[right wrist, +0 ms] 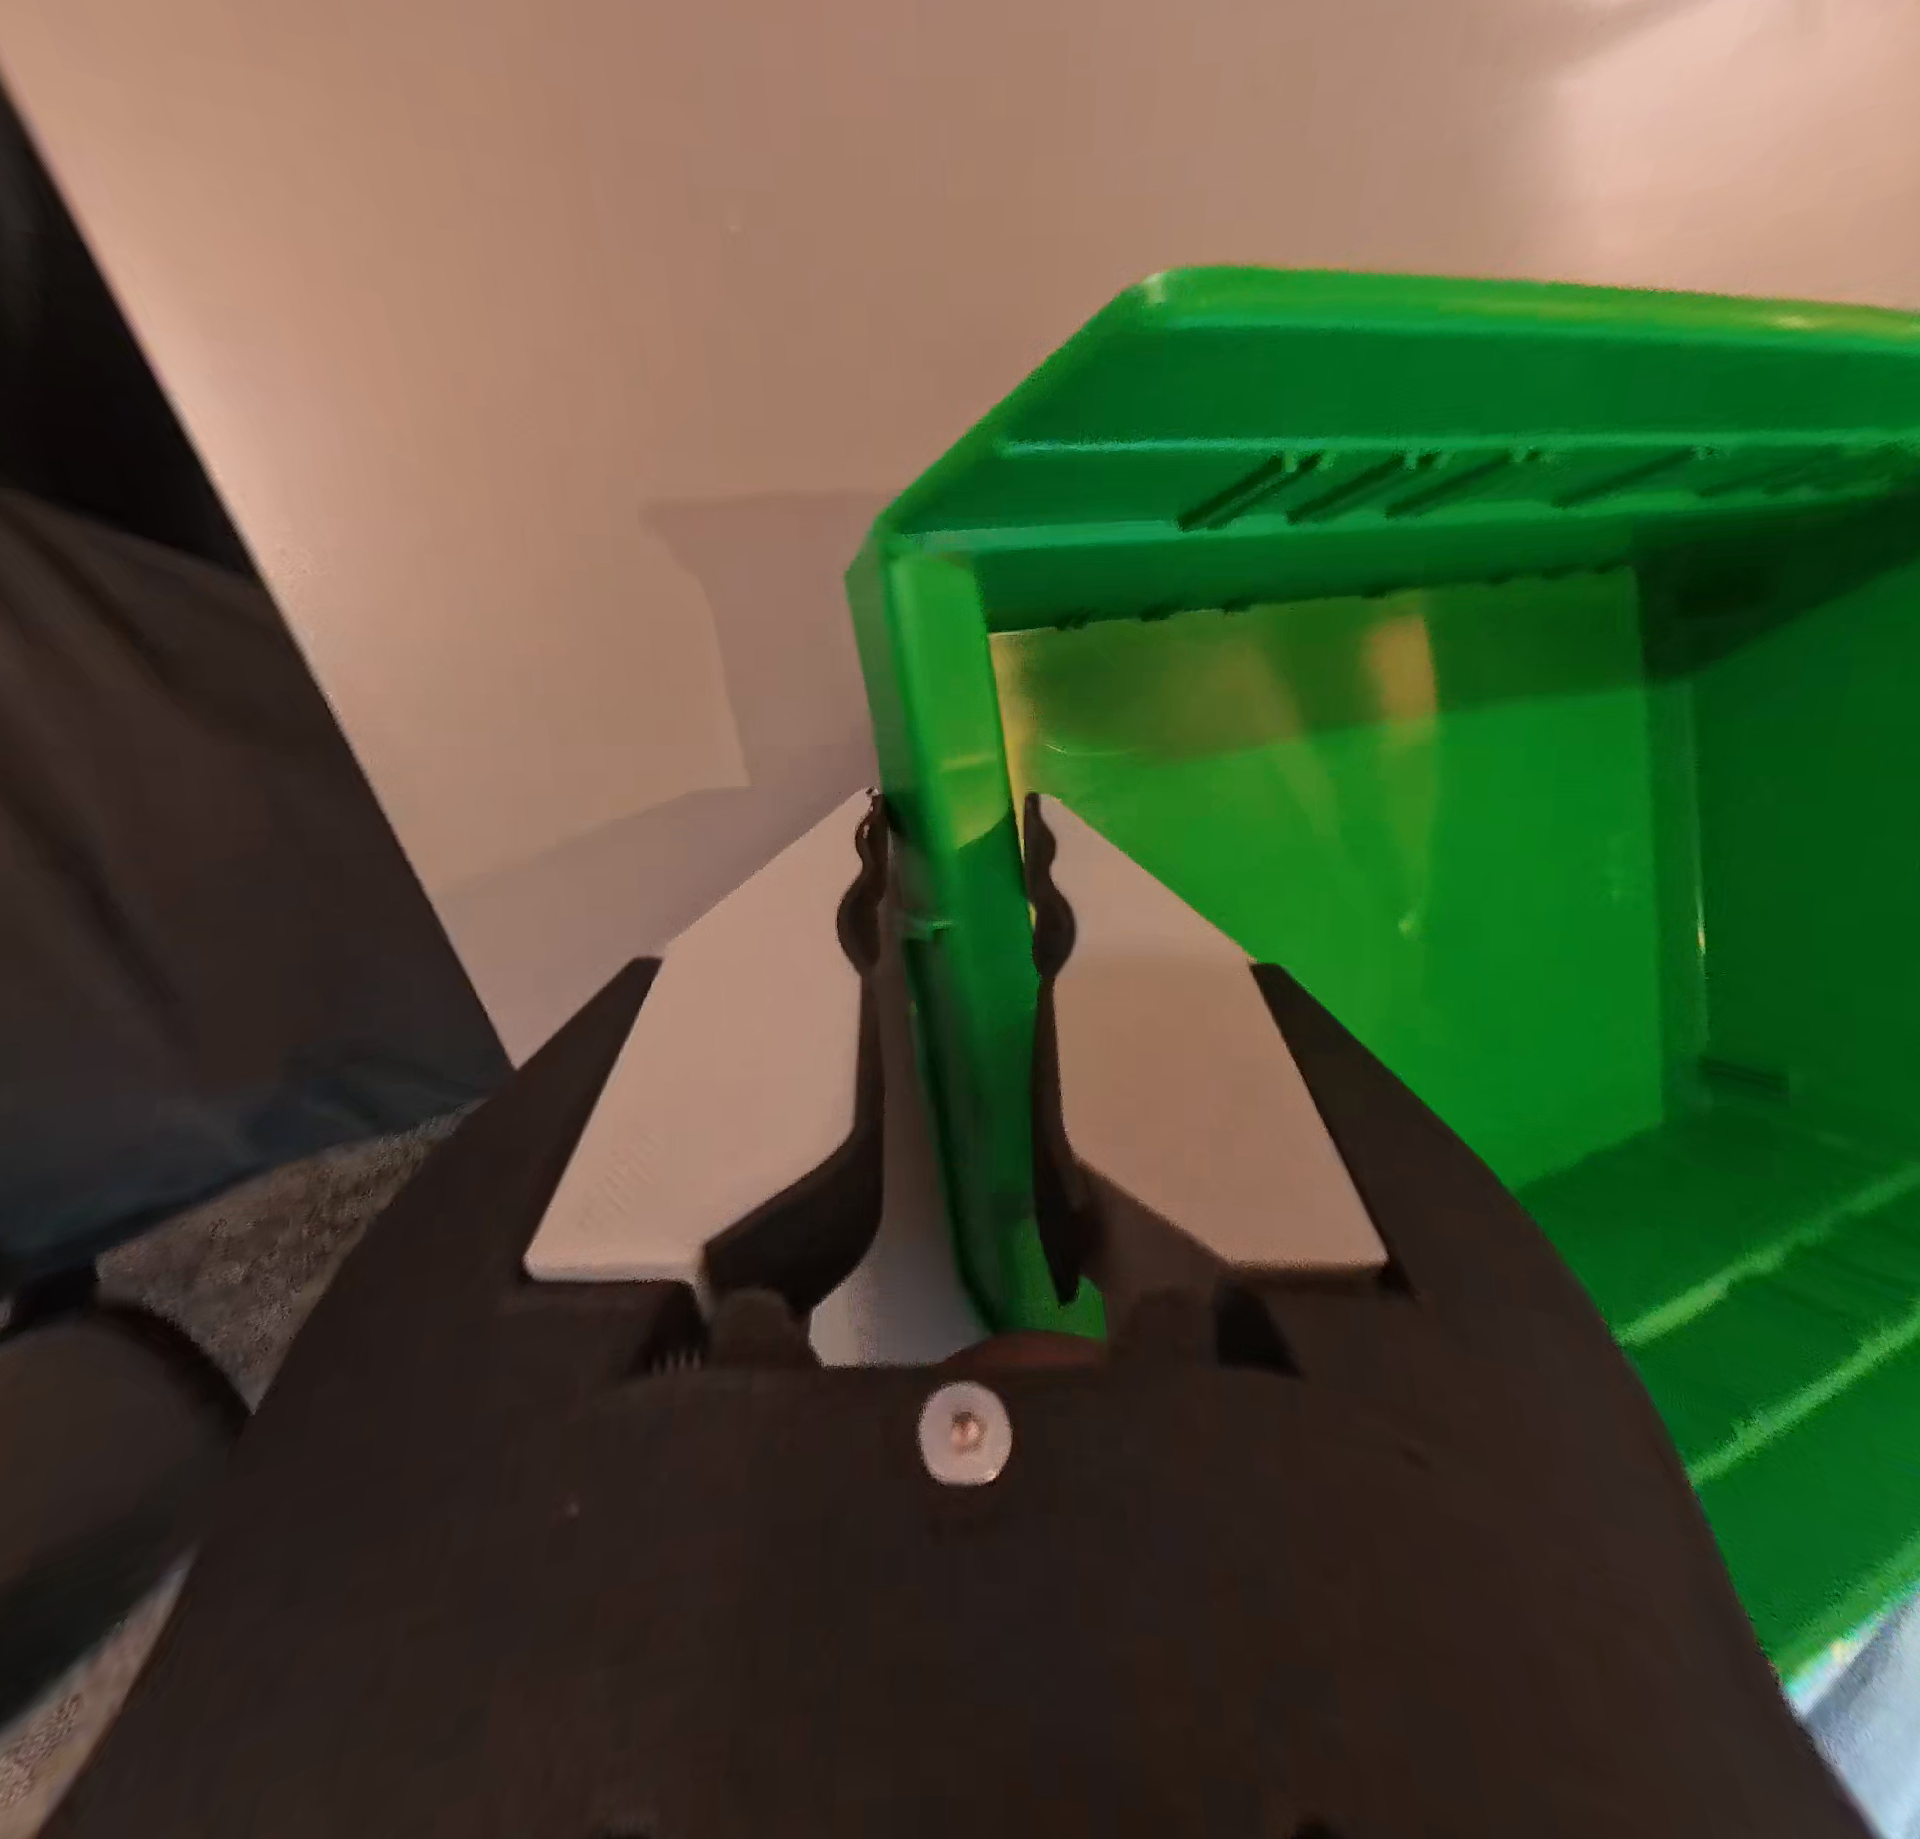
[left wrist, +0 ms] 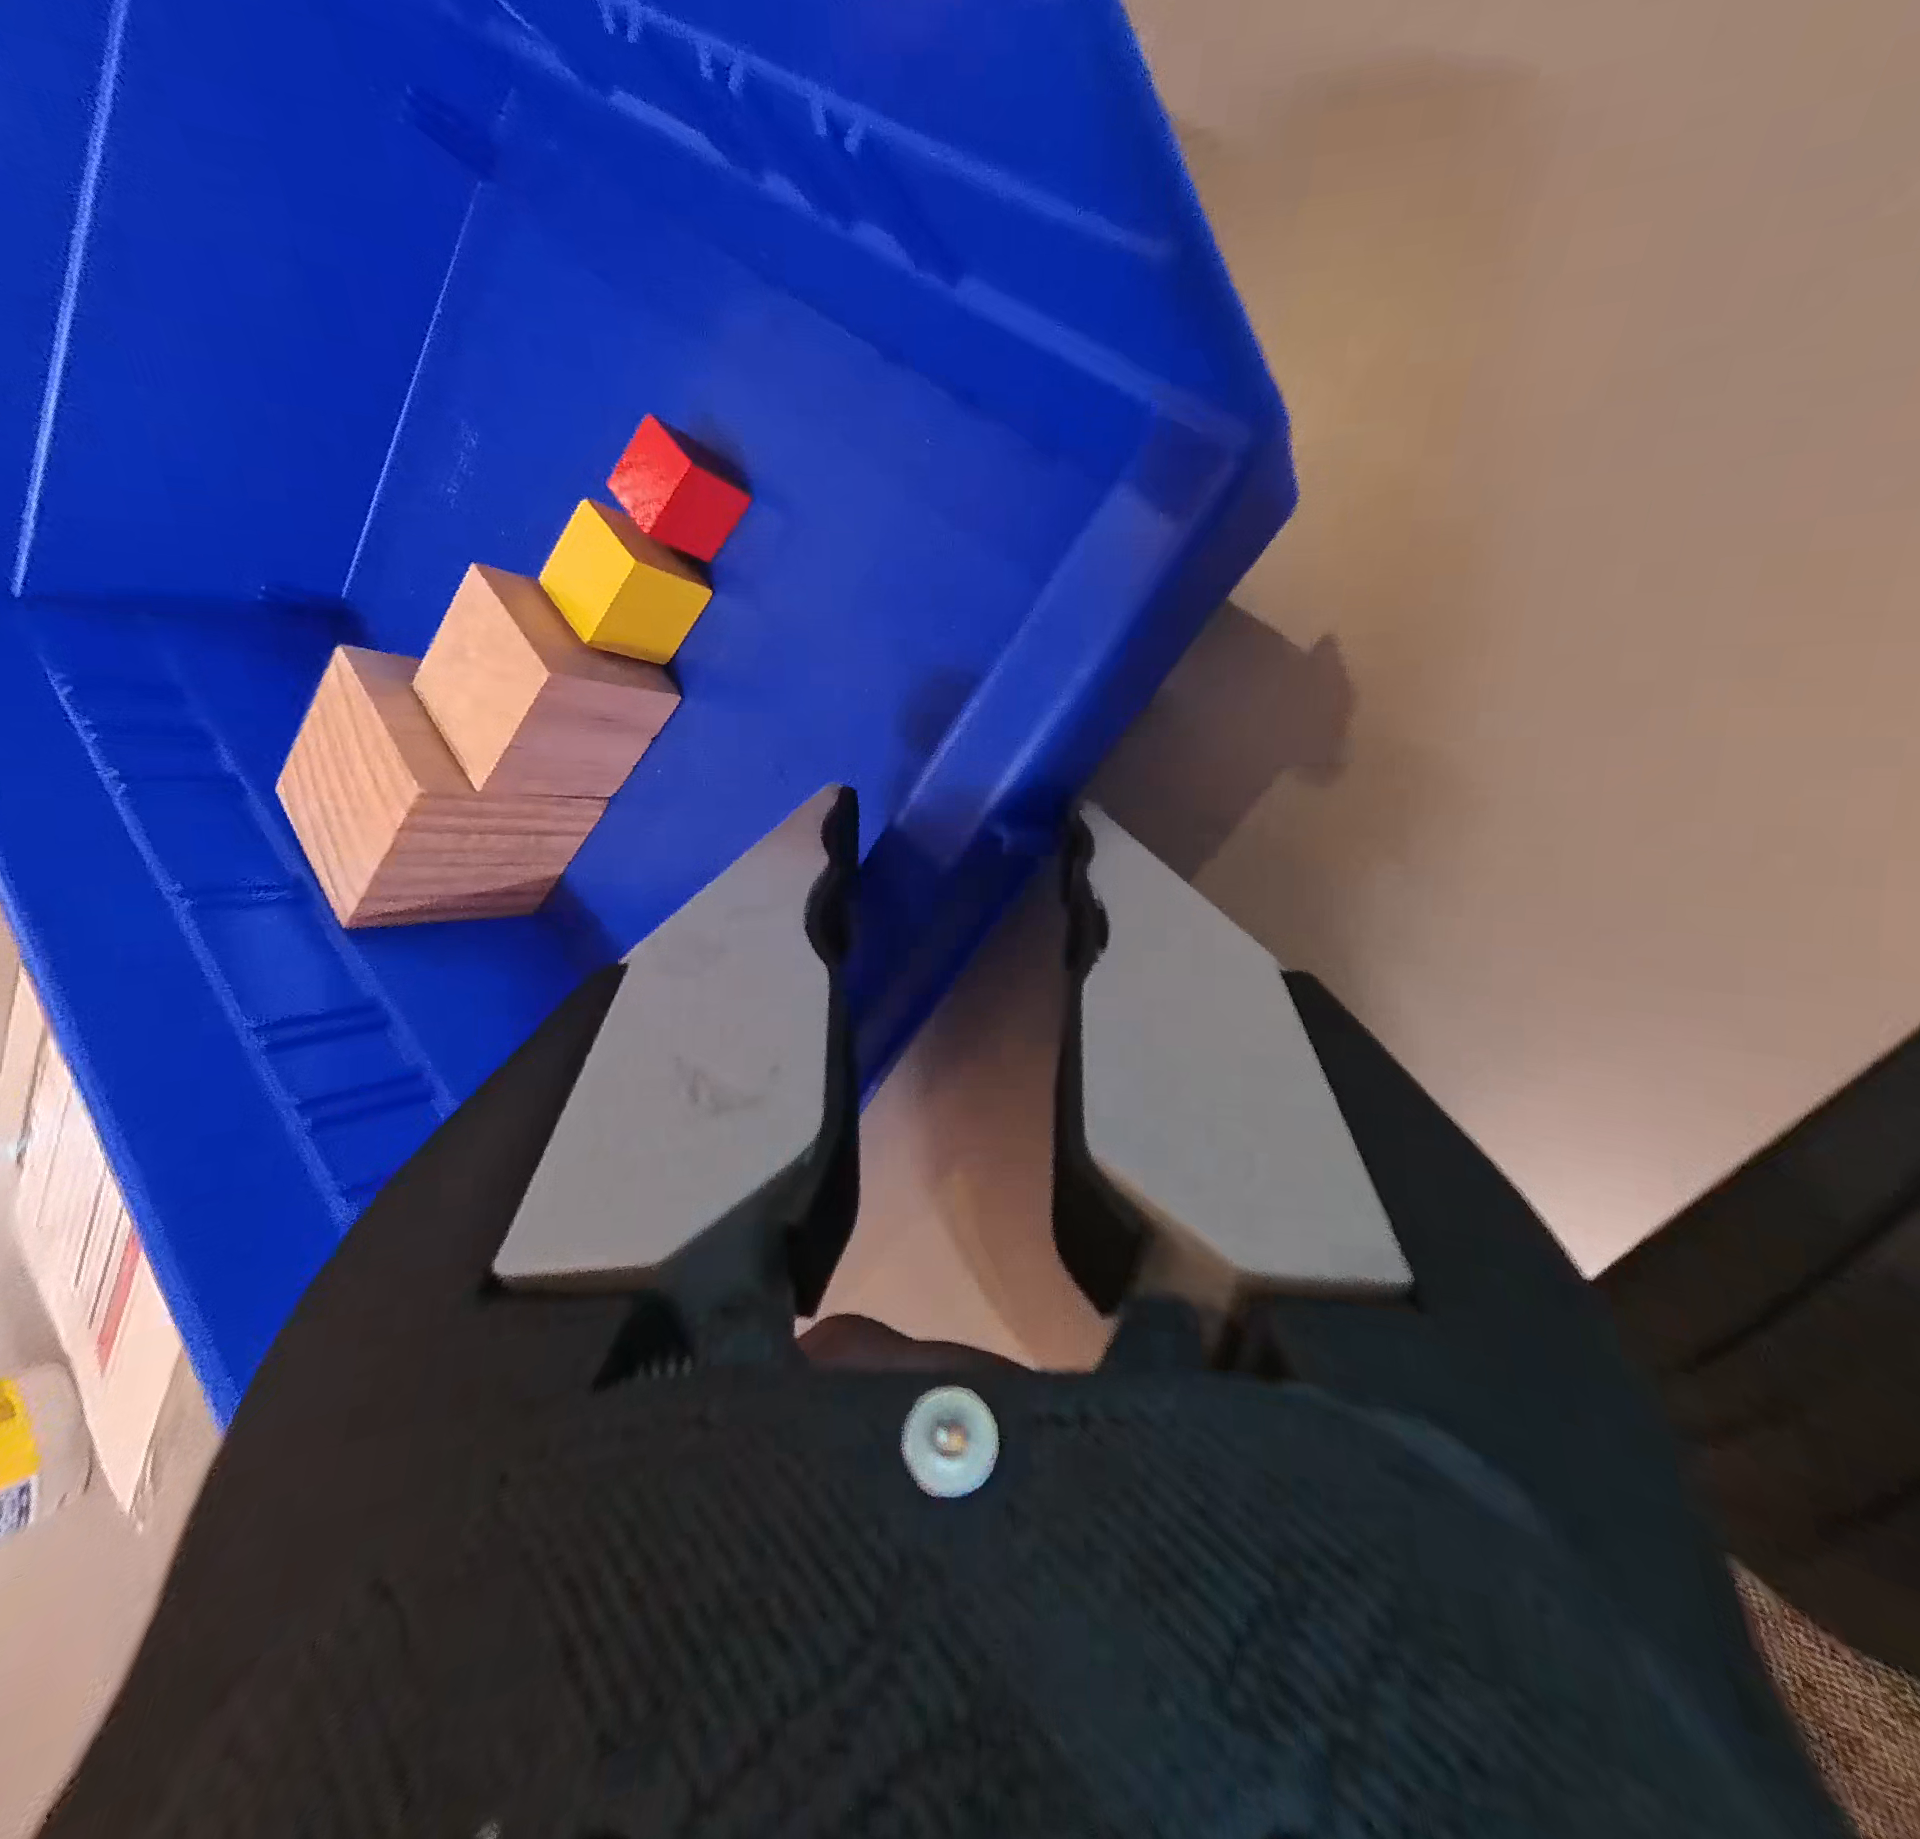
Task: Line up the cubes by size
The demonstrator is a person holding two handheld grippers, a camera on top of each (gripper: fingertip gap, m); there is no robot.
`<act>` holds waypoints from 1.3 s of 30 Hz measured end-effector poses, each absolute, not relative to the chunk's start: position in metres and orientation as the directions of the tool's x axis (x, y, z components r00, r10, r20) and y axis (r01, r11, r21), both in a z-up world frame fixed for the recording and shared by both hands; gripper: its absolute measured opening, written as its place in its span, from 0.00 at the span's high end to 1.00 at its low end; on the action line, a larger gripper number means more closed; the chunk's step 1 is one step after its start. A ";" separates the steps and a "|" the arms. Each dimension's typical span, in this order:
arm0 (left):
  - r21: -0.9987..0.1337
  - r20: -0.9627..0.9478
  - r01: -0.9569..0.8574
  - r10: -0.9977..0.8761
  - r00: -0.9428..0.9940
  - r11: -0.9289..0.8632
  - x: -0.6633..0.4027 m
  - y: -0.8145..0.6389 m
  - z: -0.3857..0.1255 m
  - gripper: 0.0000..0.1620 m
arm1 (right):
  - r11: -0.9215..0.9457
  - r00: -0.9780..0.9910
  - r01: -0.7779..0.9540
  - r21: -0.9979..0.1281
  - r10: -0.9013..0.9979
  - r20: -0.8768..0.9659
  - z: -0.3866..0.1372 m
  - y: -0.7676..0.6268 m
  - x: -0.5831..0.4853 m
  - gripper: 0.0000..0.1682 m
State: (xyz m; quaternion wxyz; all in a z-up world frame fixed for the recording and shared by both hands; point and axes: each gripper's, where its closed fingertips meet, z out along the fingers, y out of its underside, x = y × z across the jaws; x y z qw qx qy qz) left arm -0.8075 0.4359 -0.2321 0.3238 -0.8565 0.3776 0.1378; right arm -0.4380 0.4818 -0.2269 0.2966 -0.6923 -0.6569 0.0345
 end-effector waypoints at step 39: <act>-0.437 -0.534 -0.771 -0.556 0.637 -0.463 -0.900 0.454 -0.231 0.77 | -0.048 0.177 0.943 -0.329 0.910 0.375 -0.233 0.546 -0.459 0.86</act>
